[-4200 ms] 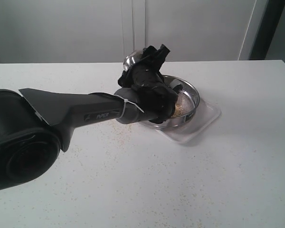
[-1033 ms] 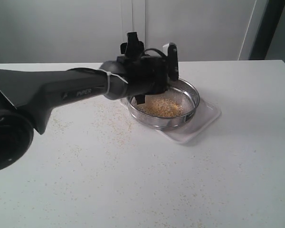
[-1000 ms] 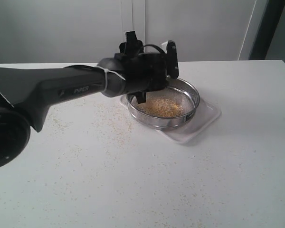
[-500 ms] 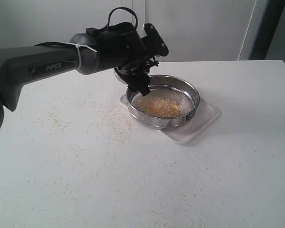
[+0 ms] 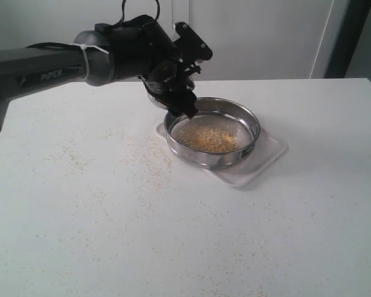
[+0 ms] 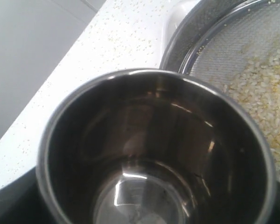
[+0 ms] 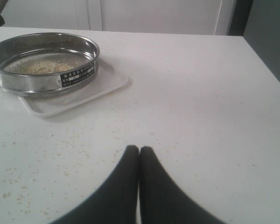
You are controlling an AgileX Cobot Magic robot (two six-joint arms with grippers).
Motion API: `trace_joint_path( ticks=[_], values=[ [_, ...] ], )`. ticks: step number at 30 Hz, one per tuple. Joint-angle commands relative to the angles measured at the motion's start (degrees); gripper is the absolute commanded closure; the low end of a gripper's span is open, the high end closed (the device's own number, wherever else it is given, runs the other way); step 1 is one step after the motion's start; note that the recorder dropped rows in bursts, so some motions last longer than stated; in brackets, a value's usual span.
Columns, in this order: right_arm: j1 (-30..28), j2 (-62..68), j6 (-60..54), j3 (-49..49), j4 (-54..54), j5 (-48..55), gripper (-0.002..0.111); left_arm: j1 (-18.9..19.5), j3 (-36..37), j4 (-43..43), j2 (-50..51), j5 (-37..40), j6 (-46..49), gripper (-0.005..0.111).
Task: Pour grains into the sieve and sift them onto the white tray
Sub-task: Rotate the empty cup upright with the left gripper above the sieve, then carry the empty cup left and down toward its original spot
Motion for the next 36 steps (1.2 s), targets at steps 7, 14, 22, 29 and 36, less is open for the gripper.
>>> trace_joint_path(
  ticks=[7, 14, 22, 29, 36],
  values=[
    [-0.42, -0.21, -0.19, 0.29, -0.17, -0.83, 0.108, 3.45, 9.47, -5.58, -7.54, -7.41, -0.25, 0.107],
    [-0.42, -0.21, -0.19, 0.29, -0.17, -0.83, 0.108, 6.69, 19.42, -10.05, -12.38, -17.6, -0.25, 0.107],
    [-0.42, -0.21, -0.19, 0.29, -0.17, -0.83, 0.108, 6.69, 27.05, -9.8, -15.54, -25.13, -0.25, 0.107],
    [-0.42, -0.21, -0.19, 0.29, -0.17, -0.83, 0.108, 9.77, 31.95, -10.06, -17.26, -29.86, -4.05, 0.107],
    [-0.42, -0.21, -0.19, 0.29, -0.17, -0.83, 0.108, 15.89, 36.58, -11.39, -19.09, -28.42, -6.28, 0.107]
  ],
)
